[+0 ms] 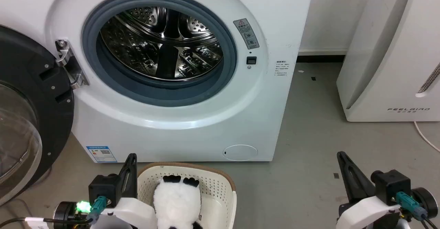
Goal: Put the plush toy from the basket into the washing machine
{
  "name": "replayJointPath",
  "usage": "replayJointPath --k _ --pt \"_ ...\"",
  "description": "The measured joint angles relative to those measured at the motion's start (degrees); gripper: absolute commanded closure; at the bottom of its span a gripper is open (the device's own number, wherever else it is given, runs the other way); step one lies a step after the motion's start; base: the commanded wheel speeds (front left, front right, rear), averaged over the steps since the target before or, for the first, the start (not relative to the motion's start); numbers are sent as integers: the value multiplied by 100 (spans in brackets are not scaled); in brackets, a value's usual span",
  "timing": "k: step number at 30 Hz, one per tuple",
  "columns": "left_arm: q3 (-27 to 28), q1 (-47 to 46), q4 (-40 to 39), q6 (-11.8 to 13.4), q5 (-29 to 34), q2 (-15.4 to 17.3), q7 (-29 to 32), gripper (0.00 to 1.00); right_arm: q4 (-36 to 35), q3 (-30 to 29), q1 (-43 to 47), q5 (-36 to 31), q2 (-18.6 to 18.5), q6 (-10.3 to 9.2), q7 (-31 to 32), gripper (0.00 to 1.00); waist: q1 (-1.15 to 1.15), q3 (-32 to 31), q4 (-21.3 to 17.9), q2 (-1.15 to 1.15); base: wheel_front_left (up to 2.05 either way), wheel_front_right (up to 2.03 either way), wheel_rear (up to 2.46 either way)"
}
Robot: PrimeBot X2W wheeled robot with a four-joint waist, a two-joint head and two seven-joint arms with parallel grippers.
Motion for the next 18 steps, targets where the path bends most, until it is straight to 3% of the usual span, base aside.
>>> replayJointPath --k 18 --pt "0 0 0 0 0 0 0 100 0 0 0 0 0 0 0 100 0 0 0 0 0 0 0"
